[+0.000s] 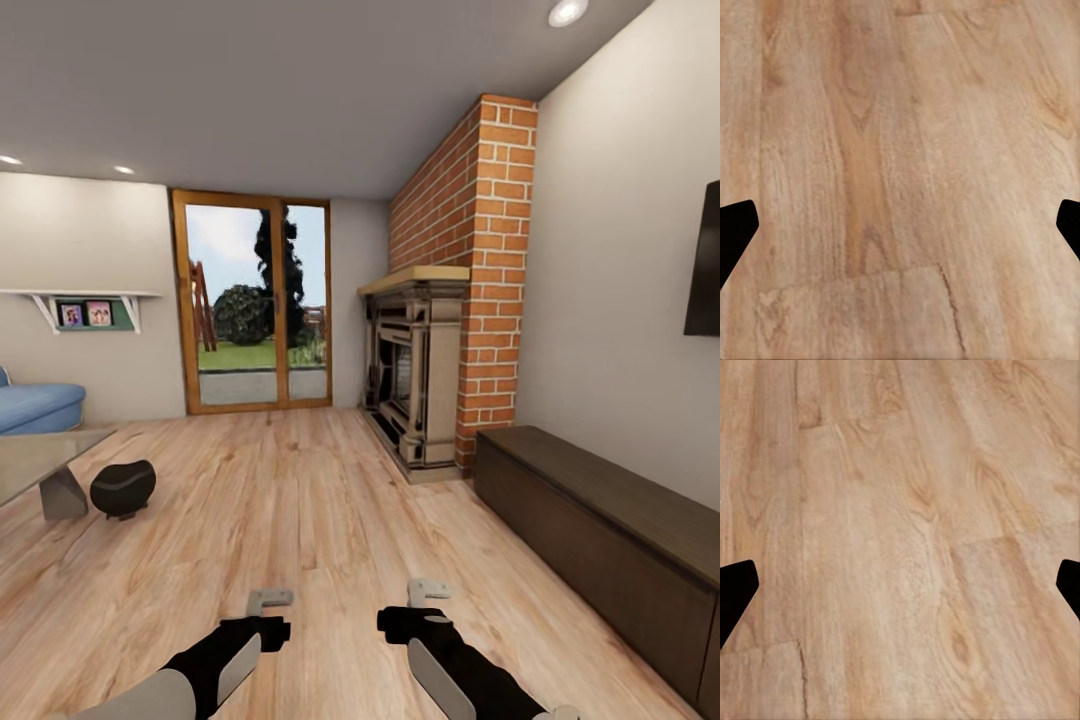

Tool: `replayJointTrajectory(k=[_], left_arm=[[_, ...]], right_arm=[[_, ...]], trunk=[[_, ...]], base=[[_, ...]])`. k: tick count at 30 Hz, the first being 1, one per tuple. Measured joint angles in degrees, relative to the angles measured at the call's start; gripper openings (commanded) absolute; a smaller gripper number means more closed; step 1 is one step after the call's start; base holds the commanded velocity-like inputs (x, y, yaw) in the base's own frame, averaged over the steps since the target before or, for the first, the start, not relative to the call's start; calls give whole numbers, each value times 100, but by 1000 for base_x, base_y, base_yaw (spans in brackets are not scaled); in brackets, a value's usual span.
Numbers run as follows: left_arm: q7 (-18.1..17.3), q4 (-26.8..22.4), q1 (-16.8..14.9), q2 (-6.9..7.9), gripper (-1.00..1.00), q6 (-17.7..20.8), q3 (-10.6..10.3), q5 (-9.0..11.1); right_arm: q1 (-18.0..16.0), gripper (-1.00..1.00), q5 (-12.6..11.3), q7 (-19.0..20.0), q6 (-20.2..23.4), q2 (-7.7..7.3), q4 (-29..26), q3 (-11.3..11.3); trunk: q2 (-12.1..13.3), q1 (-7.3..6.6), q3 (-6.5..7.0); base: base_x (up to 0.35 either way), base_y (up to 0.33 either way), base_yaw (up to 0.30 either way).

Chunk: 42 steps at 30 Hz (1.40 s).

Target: Place each of the two pumpkins and all three candles from the living room inside a cabinet in the living room (use any cabinet), then make sure every cabinet is closed, and position the cauldron so it is next to a table in the living room.

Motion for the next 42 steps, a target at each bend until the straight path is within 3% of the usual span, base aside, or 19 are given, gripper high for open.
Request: replayJointTrajectory(k=[5,18,24,26,28,31,35,42], left_arm=[[5,-1,-2,-9,100,38,6,0],[5,-3,-22,4,100,538,139,3],[15,18,-59,9,100,674,157,1],[8,21,-73,11,100,687,168,0],[-1,24,-85,13,100,733,206,-2],[-9,20,-93,14,100,811,251,-4],[-12,18,-96,10,100,835,266,-5],[-25,14,-97,14,100,849,272,-5]], right_arm=[[1,100,-5,18,2,-3,3,-5],[-2,100,-8,27,4,-13,10,-9],[-9,100,-8,12,49,-22,23,-11],[-15,100,-11,9,184,-22,26,-14],[-43,100,-7,5,597,-15,28,-18],[-109,100,7,0,1229,-4,18,-201],[-133,100,8,2,1475,1,14,-445],[-143,100,9,-5,1592,3,12,-554]], trunk=[[0,0,-47],[18,-34,118],[258,-165,170],[339,-209,187],[419,-253,204],[539,-319,230],[699,-407,264],[980,-560,323]], base=[[21,7,0],[2,1,0],[0,0,0],[0,0,0],[0,0,0],[0,0,0],[0,0,0],[0,0,0]])
